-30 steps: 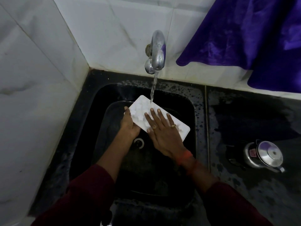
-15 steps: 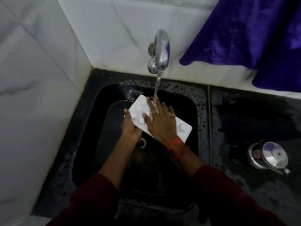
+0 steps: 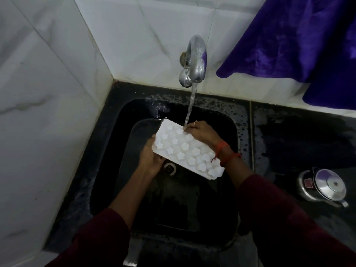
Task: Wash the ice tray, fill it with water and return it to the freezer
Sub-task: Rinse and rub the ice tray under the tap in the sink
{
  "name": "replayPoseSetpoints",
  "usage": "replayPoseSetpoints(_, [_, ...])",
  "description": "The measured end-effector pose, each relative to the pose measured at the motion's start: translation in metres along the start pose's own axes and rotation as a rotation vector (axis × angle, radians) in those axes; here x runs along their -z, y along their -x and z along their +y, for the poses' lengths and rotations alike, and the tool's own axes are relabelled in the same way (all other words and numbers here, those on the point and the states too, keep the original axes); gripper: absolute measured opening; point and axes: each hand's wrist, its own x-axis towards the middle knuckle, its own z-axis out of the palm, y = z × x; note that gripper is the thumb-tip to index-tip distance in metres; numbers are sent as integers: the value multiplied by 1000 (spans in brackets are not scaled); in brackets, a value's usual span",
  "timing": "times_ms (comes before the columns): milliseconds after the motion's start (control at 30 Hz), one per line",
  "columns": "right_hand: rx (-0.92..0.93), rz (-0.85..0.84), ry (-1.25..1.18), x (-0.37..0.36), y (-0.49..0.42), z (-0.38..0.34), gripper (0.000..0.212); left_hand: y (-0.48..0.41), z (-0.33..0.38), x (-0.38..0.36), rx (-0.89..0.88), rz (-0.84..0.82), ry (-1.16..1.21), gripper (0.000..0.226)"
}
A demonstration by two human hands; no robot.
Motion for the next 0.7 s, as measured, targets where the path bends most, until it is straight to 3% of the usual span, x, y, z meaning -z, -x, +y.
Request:
replayPoseSetpoints(167, [136, -177, 246, 10, -6, -12, 23, 4, 37, -3, -42, 8, -407, 35])
replayPoseSetpoints(333, [138, -176, 281, 10, -1, -23, 30, 0, 50, -16, -109, -2, -443, 23])
replayPoseSetpoints(467, [91, 1, 561, 20, 3, -6, 54, 2, 48, -25, -146, 79, -437, 24])
replayPoseSetpoints(567, [85, 194, 641, 22, 10, 13, 63, -1, 46, -28, -167, 116, -436, 23])
replayPoseSetpoints(700, [-57, 342, 490, 36, 16, 33, 67, -6, 49, -24, -164, 161, -421, 28])
